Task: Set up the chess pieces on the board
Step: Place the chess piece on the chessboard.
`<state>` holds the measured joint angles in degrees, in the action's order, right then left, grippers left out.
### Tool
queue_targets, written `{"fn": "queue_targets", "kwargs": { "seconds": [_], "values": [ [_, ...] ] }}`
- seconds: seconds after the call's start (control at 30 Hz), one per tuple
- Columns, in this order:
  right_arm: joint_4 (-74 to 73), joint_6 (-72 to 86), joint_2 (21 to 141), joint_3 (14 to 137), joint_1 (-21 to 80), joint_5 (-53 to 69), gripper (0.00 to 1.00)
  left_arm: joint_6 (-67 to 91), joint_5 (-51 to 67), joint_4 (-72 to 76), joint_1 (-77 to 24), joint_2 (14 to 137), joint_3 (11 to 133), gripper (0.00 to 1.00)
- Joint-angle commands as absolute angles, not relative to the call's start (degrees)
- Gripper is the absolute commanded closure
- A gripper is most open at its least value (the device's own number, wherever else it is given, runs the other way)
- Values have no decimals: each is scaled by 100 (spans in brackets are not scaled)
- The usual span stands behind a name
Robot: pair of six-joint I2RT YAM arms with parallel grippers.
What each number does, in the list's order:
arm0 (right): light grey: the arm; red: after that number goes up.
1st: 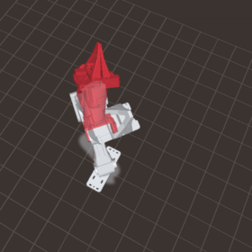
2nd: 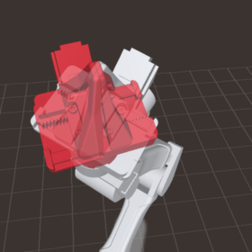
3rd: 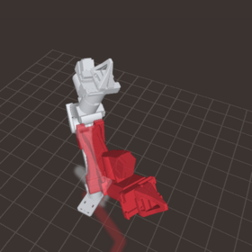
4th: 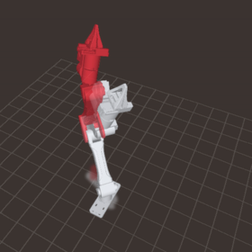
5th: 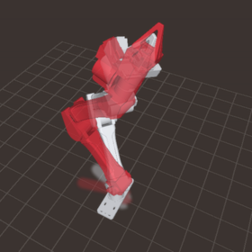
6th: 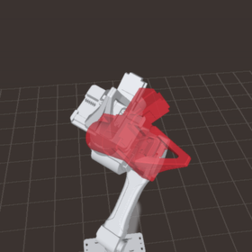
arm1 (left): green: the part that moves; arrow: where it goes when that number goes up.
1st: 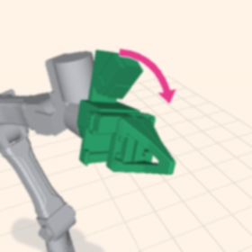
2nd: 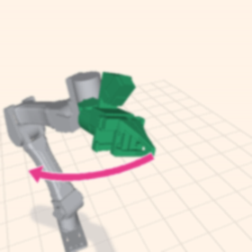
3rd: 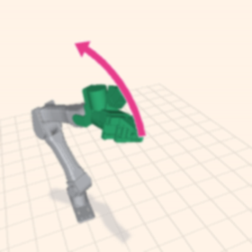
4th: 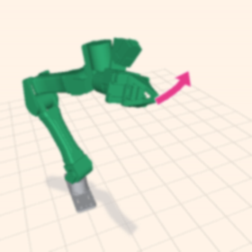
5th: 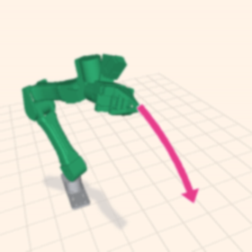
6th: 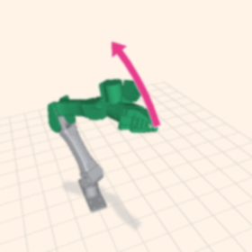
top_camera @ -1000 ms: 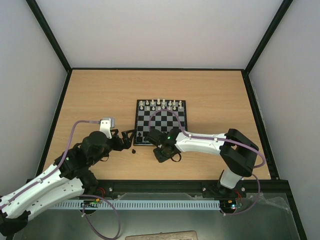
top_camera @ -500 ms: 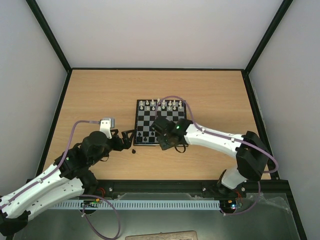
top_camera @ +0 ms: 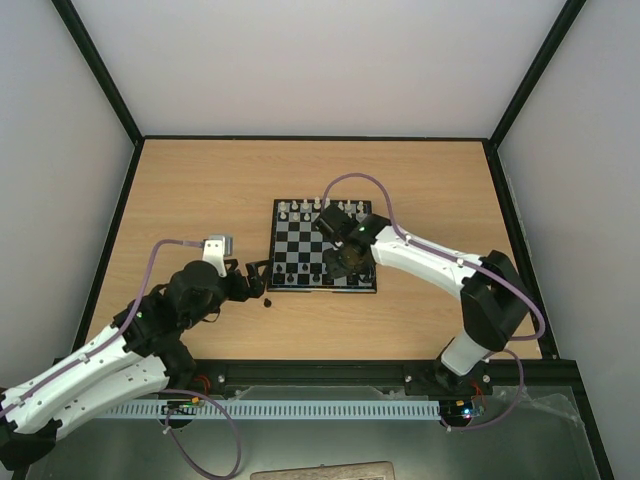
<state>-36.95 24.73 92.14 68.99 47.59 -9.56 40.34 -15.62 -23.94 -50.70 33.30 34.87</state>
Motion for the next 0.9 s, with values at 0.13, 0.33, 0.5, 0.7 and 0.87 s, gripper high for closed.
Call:
{"fn": "queue_targets", "kwargs": {
  "seconds": [0.13,0.33,0.5,0.7,0.87],
  "values": [
    [-3891,2243,9614,7003,4664,-768,92,3956,-1664,-2365,-5044,3414,3496,1],
    [-3815,2202,9794,7001,4656,-713,91,3956,-1670,-2365,-5048,3416,3482,1],
    [-3782,2180,9896,7006,4641,-696,91,3967,-1679,-2364,-5044,3411,3483,0],
    [-3739,2153,9947,6977,4617,-668,91,3967,-1686,-2375,-5043,3410,3476,1],
    [-3711,2144,9982,6961,4597,-664,89,3965,-1687,-2365,-5039,3417,3475,0]
  ]
}}
